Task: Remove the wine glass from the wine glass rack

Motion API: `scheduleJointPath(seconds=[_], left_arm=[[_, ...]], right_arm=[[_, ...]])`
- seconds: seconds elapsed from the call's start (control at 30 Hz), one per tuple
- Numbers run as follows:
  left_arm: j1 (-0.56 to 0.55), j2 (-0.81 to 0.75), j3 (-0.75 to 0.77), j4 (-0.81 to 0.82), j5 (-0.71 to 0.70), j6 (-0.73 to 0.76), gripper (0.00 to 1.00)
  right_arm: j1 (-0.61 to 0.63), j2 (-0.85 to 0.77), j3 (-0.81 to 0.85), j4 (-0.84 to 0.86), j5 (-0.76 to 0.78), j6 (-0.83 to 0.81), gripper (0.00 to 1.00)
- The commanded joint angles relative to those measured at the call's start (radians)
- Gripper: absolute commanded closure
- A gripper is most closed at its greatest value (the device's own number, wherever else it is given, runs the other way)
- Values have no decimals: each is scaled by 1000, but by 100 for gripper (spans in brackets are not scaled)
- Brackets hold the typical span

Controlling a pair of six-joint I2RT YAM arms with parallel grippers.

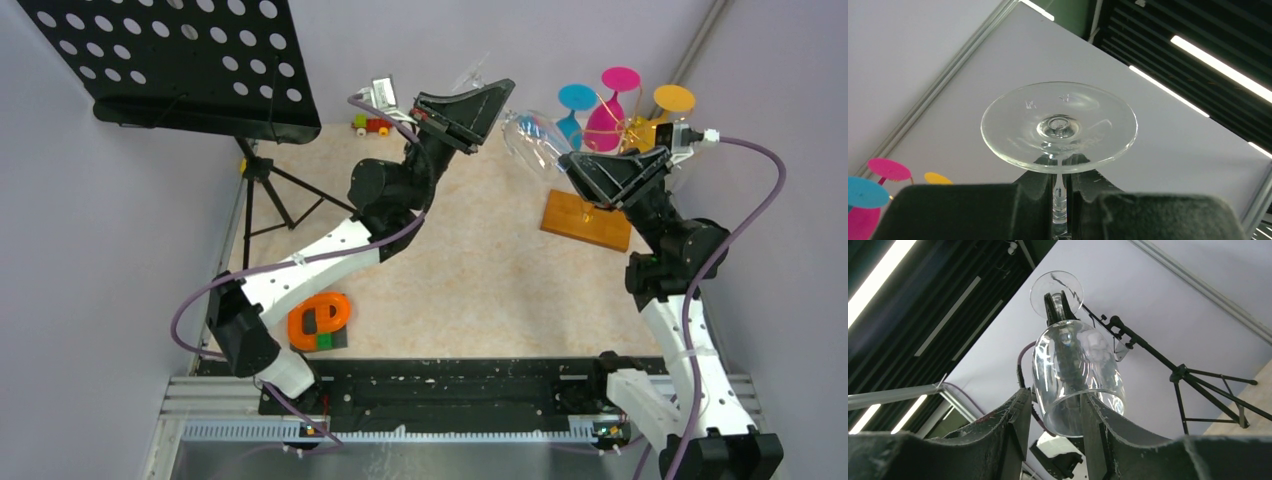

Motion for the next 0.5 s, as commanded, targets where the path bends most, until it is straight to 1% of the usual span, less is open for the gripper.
scheduleJointPath(seconds=[0.0, 0.07, 0.13, 0.23, 0.3, 0.4, 0.47], left_arm=[[-2, 33, -18, 282, 77, 33, 100], [-2, 57, 6, 341, 152, 38, 100], [-2, 80, 33, 366, 194, 41, 100], [-2, 97, 44, 389, 210, 48, 100], [-2, 104, 42, 406, 218, 50, 100], [-4, 114, 41, 434, 230, 51, 100], [-3, 117, 41, 443, 232, 51, 100]], right_arm=[[27, -4, 32, 125, 27, 56, 59], [40, -1, 36, 143, 36, 71, 59], [48, 3, 47, 153, 37, 81, 58], [55, 6, 63, 153, 38, 86, 58], [56, 7, 71, 145, 39, 84, 59], [59, 9, 75, 145, 43, 81, 66], [62, 13, 70, 157, 55, 79, 75]])
